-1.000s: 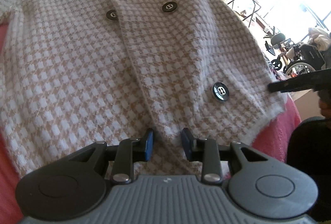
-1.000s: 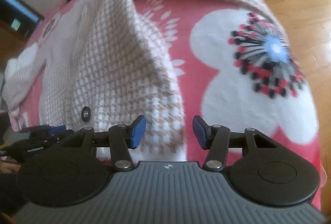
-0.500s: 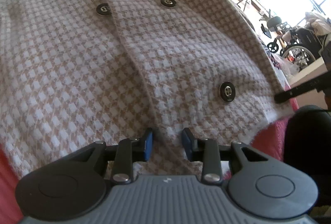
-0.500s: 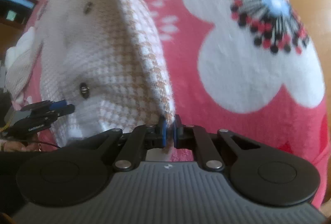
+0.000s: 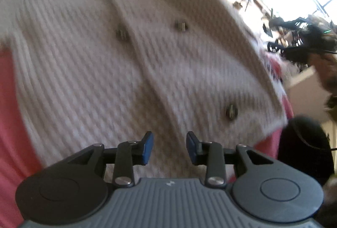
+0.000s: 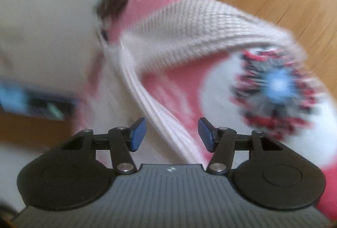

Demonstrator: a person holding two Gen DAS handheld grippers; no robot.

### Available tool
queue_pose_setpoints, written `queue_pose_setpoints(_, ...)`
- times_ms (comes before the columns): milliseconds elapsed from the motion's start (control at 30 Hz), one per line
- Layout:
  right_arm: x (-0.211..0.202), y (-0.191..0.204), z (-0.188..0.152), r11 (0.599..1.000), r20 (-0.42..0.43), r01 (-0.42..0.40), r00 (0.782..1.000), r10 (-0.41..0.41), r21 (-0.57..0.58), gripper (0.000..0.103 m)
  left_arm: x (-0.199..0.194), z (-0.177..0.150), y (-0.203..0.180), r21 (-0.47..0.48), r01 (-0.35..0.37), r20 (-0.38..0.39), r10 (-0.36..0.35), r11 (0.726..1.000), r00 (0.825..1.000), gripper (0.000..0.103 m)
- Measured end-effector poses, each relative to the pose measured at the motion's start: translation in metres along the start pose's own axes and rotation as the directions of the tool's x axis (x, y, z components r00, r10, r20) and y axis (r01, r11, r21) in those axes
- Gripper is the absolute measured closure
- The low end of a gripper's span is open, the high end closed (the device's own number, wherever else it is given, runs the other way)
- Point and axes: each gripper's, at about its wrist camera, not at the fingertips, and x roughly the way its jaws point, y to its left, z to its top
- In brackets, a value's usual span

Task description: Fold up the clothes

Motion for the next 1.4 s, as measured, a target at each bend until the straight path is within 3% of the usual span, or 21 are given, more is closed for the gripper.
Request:
queue_pose_setpoints(67, 0.043, -0.012, 0.010, 0.991, 0.016, -0.069, 0.998, 0.067, 0.115, 0.048, 0.001, 0.021, -0.008, 0.034, -0.014, 0.038, 0.013, 0.999, 0.999, 0.067)
queue_pose_setpoints(167, 0.101, -0.022, 0.022, 0.976, 0.054, -0.071, 0.997, 0.061, 0.207, 0.049, 0.017, 0.059, -0.028, 0.095, -0.023, 0.094, 0.014, 0.995, 0.995, 0.062)
queue_pose_setpoints(233, 0.125, -0.027, 0.027, 0.955, 0.100, -0.108, 0.991, 0.084, 0.274, 0.050, 0.029, 0.085, -0.043, 0.135, -0.025, 0.134, 0.007, 0.990, 0.991, 0.051)
queue_pose_setpoints(367, 0.132, -0.029, 0.027, 0.940, 0.204, -0.215, 0.965, 0.163, 0.266, 0.052, 0.060, 0.149, -0.083, 0.204, 0.029, 0.251, -0.081, 0.979, 0.964, 0.046)
queue_pose_setpoints(433, 0.132, -0.034, 0.023, 0.932, 0.229, -0.251, 0.954, 0.193, 0.260, 0.060, 0.079, 0.176, -0.112, 0.281, -0.008, 0.291, -0.078, 0.960, 0.954, 0.046)
queue_pose_setpoints(500, 0.132, -0.042, 0.023, 0.925, 0.231, -0.275, 0.948, 0.217, 0.260, 0.073, 0.101, 0.186, -0.143, 0.421, -0.084, 0.315, -0.059, 0.903, 0.947, 0.046)
queue_pose_setpoints(533, 0.133, -0.045, 0.024, 0.919, 0.227, -0.289, 0.946, 0.232, 0.267, 0.074, 0.112, 0.191, -0.158, 0.486, -0.120, 0.325, -0.052, 0.865, 0.944, 0.046)
queue_pose_setpoints(633, 0.136, -0.049, 0.032, 0.910, 0.210, -0.310, 0.943, 0.258, 0.275, 0.077, 0.141, 0.178, -0.175, 0.639, -0.124, 0.246, -0.049, 0.759, 0.968, 0.052)
queue_pose_setpoints(700, 0.134, -0.047, 0.037, 0.923, 0.206, -0.304, 0.944, 0.259, 0.235, 0.078, 0.154, 0.164, -0.172, 0.673, -0.121, 0.176, 0.001, 0.729, 0.984, 0.058)
queue_pose_setpoints(867, 0.121, -0.035, 0.054, 0.970, 0.218, -0.233, 0.952, 0.212, 0.074, 0.078, 0.149, 0.151, -0.139, 0.591, -0.093, 0.106, 0.037, 0.801, 0.994, 0.062)
queue_pose_setpoints(1000, 0.117, -0.033, 0.066, 0.980, 0.234, -0.200, 0.953, 0.193, 0.006, 0.080, 0.140, 0.152, -0.129, 0.546, -0.072, 0.103, 0.018, 0.835, 0.994, 0.062)
queue_pose_setpoints(1200, 0.119, -0.027, 0.068, 0.986, 0.241, -0.124, 0.959, 0.149, -0.114, 0.081, 0.127, 0.161, -0.117, 0.471, -0.059, 0.137, -0.007, 0.880, 0.991, 0.063)
queue_pose_setpoints(1400, 0.111, -0.020, 0.066, 0.987, 0.216, -0.073, 0.971, 0.103, -0.143, 0.074, 0.075, 0.129, -0.098, 0.305, -0.072, 0.232, -0.001, 0.950, 0.973, 0.047)
